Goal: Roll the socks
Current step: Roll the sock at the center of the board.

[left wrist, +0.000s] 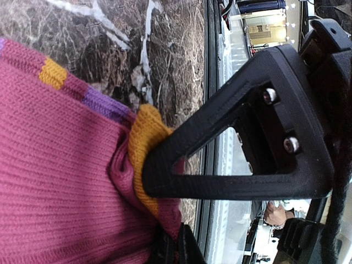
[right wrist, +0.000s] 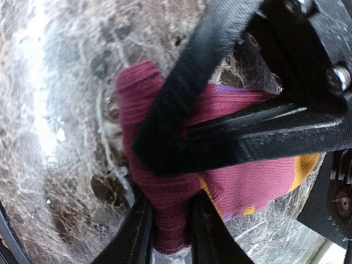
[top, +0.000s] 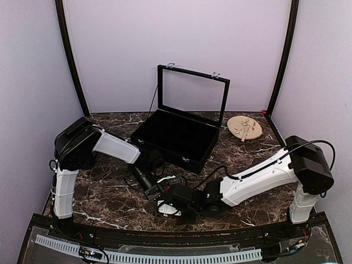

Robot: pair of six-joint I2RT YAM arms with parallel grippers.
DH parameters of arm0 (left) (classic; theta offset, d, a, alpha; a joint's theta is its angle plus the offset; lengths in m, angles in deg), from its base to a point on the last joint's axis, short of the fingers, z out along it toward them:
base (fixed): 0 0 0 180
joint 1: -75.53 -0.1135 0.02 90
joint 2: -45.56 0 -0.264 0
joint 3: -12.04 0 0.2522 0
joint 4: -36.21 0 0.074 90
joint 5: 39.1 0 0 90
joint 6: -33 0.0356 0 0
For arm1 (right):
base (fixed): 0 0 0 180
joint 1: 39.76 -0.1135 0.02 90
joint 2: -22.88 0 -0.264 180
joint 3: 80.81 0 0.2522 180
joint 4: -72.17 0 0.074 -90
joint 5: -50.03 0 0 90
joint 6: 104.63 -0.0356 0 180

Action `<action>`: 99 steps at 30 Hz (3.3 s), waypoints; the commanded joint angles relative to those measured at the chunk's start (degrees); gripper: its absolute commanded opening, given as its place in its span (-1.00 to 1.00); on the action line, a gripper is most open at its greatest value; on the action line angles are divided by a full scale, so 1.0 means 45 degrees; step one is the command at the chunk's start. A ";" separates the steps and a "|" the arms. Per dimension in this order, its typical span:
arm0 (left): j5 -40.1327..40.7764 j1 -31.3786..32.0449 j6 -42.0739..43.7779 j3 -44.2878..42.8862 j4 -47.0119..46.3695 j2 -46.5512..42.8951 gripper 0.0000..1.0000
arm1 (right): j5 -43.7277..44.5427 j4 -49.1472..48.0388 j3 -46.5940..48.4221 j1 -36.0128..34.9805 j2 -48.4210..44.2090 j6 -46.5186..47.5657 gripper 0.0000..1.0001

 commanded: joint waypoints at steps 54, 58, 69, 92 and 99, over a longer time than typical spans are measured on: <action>0.4123 -0.1800 -0.5061 0.4041 -0.7161 -0.4290 -0.33 | -0.7532 0.1880 -0.0012 0.2487 -0.0429 -0.4478 -0.93; 0.4323 -0.1810 -0.5357 0.4480 -0.7768 -0.4703 -0.31 | -0.8218 0.1697 -0.0262 0.2956 -0.0663 -0.4682 -0.93; 0.4660 -0.1537 -0.5966 0.5951 -0.9523 -0.6458 -0.30 | -1.0204 0.1537 -0.0351 0.3985 -0.0596 -0.5307 -1.00; 1.0016 0.2218 -0.4030 0.8277 -1.1448 -0.9802 -0.22 | -1.3145 0.2242 0.0412 0.5233 0.0483 -0.6092 -1.00; 1.1448 0.3699 -0.2878 0.8326 -1.1592 -0.9532 -0.20 | -1.3247 0.2452 0.0523 0.5381 0.0569 -0.6073 -1.00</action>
